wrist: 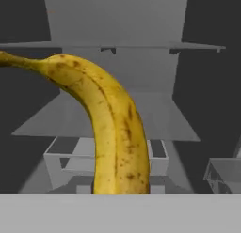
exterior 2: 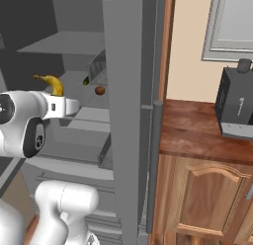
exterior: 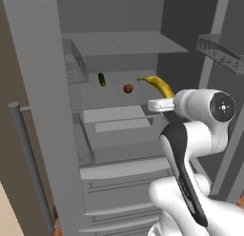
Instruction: Pick up the apple and banana from the fridge and place one fruit on each plate on the dining counter.
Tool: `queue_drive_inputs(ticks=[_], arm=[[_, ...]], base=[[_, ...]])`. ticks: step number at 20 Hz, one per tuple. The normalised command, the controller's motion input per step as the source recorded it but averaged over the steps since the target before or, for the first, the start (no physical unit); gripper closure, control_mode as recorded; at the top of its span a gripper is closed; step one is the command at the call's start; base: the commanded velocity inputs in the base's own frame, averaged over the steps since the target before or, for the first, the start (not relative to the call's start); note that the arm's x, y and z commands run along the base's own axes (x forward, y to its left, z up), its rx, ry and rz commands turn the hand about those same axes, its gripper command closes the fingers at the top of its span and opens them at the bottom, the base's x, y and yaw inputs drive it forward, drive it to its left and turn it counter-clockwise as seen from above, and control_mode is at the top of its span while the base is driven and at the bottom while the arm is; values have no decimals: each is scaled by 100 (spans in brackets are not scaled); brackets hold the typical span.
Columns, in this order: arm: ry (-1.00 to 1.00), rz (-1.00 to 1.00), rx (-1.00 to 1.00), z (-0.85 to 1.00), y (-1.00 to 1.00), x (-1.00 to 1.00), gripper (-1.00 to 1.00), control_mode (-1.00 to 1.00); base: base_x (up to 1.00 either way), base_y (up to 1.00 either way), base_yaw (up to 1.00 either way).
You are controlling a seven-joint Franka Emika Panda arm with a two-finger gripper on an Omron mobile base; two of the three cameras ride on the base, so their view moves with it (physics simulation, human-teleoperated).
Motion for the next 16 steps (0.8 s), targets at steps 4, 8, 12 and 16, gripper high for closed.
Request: queue_drive_inputs(ticks=[4,8,12,16], arm=[[33,-3,-3,-24,-1,0,100,-100],[6,-9,0,-46,-5,-12,100,-100],[1,-8,0,-67,-17,-24,100,-100],[2,-7,0,-47,-8,-11,100,-100]], base=[[0,0,0],[0,0,0],[0,0,0],[0,0,0]])
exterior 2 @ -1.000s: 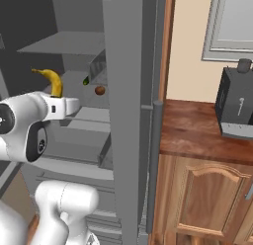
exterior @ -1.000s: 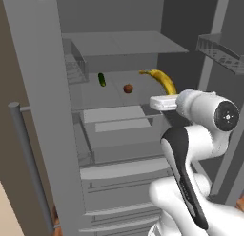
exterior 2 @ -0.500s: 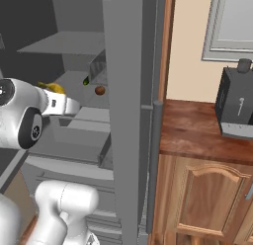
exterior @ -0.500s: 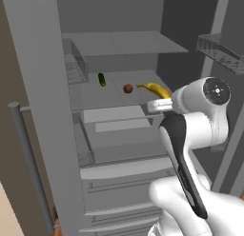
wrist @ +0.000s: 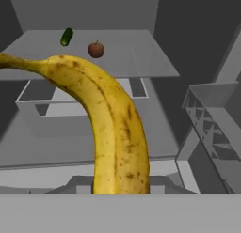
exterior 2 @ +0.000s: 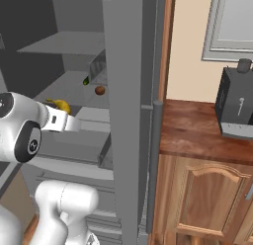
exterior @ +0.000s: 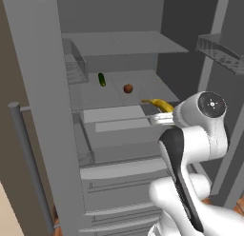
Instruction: Pick up the apple and banana from the fridge and place one fruit on each plate on the dining counter.
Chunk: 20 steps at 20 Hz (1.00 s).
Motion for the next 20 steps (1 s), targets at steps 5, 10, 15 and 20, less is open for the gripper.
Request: queue_drive_inputs(ticks=[5,10,15,20], arm=[[0,-1,0,-1,0,0,100,-100],[0,0,0,0,0,0,100,-100],[0,0,0,0,0,0,100,100],[0,0,0,0,0,0,100,100]], base=[[0,0,0],[0,0,0],[-21,0,-5],[-43,0,-9]])
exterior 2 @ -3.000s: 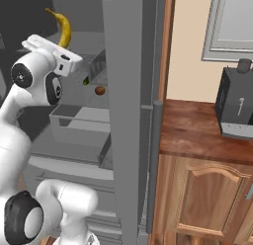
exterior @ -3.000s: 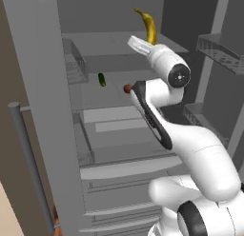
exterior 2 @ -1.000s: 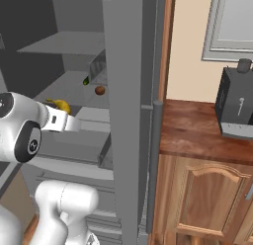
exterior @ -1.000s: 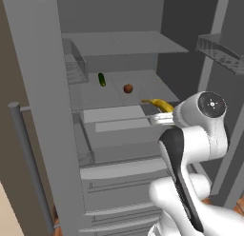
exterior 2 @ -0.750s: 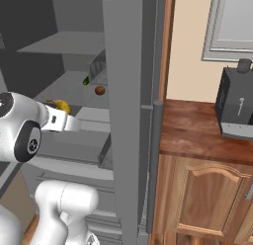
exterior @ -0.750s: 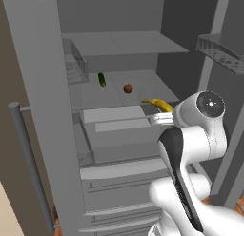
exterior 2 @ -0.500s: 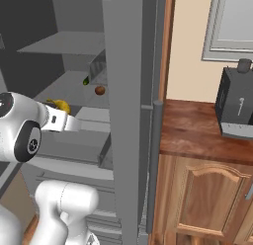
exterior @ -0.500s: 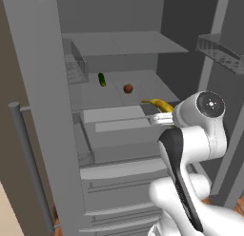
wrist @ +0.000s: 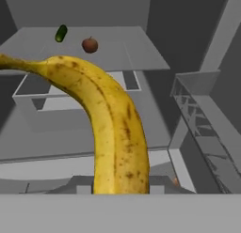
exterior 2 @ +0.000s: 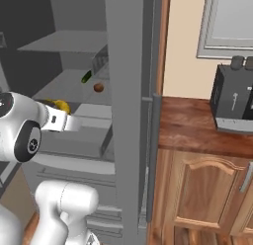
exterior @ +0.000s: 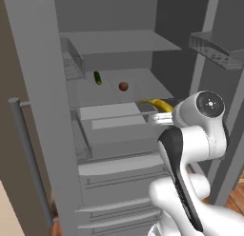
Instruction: Pick up the apple and banana from the fridge and place one fruit on each plate on the dining counter.
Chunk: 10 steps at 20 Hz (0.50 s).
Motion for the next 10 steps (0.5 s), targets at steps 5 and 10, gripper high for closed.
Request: queue_drive_inputs(ticks=[5,10], arm=[[0,0,0,0,0,0,100,100],[0,0,0,0,0,0,100,100]], base=[[-59,8,-10],[-60,33,-16]])
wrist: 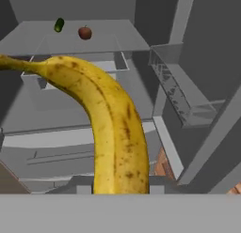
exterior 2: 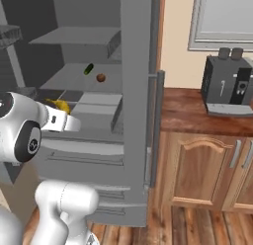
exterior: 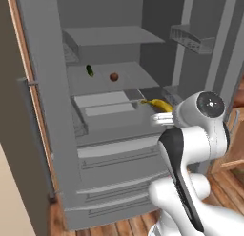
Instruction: Pick up the apple and banana from the fridge and place one fruit on each plate on the dining counter.
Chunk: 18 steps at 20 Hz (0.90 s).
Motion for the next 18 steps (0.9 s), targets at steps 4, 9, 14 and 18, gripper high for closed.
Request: queue_drive_inputs(ticks=[4,9,14,18], arm=[[0,0,0,0,0,0,100,100],[0,0,0,0,0,0,100,100],[0,0,0,0,0,0,100,100],[0,0,0,0,0,0,100,100]], base=[[-49,43,-21],[-48,44,-25],[-42,45,-29],[-49,27,-28]])
